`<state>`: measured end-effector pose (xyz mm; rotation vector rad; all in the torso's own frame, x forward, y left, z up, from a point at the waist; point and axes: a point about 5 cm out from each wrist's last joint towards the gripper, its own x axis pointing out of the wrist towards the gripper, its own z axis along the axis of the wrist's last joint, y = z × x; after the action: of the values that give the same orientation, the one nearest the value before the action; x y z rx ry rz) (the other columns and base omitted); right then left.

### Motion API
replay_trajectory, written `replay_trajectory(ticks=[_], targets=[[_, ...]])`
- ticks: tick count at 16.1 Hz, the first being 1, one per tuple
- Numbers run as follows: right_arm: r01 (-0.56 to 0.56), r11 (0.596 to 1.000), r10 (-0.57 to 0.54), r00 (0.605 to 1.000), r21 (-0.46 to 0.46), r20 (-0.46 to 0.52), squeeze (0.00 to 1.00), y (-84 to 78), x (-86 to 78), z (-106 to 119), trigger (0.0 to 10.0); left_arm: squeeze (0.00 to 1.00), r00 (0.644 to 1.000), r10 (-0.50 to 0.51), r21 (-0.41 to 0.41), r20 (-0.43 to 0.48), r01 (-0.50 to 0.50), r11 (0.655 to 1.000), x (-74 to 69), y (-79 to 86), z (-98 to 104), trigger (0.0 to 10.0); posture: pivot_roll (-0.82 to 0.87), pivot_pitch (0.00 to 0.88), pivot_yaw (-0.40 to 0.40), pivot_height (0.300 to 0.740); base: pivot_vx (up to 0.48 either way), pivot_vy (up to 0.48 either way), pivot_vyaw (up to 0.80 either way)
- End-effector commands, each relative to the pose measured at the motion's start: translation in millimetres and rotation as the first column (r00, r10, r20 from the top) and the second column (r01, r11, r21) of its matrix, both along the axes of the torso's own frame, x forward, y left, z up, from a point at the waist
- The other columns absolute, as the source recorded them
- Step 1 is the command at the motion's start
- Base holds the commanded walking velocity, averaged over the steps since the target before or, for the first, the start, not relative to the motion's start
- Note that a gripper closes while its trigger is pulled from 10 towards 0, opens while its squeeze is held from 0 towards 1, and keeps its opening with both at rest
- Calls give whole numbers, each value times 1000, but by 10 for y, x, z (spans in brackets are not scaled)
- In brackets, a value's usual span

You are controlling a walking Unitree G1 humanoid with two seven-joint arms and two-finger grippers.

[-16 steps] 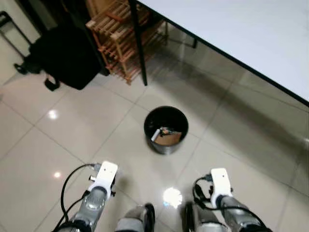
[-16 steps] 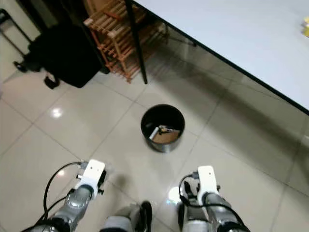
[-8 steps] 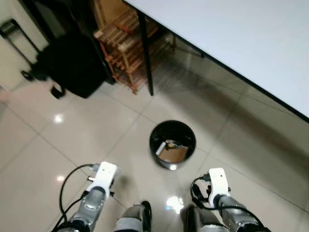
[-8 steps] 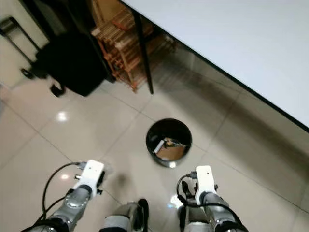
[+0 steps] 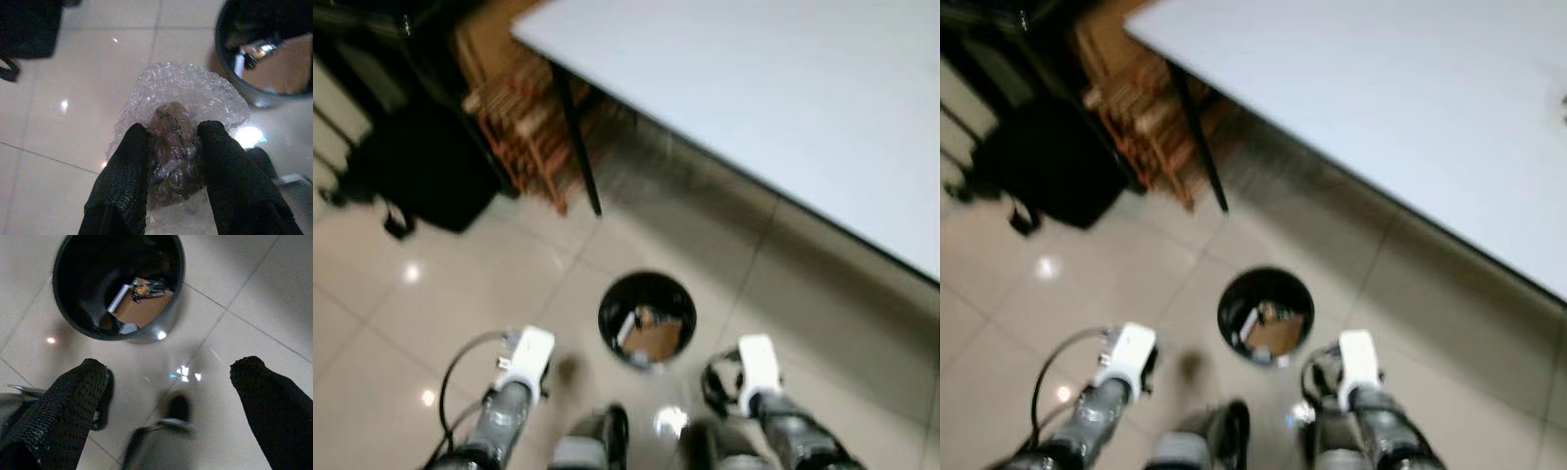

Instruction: Picking trash to rubbish bin

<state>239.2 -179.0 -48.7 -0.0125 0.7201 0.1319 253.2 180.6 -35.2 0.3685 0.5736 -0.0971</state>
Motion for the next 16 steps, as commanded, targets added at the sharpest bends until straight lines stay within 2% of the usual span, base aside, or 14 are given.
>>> replay_trajectory(ticks=[1, 16], targets=[[21, 1000, -22, 999, -20, -46, 0, -119, -128, -74, 10000, 0, 999, -3, -5, -42, 3, 1000, -104, -25, -85, 10000, 56, 271, 101, 740, 285, 0, 0], [24, 999, -26, 998, -24, -50, 0, -130, -136, -79, 10000, 0, 999, -3, -5, -43, 3, 1000, -102, -49, -87, 10000, 56, 285, 100, 740, 322, 0, 0]])
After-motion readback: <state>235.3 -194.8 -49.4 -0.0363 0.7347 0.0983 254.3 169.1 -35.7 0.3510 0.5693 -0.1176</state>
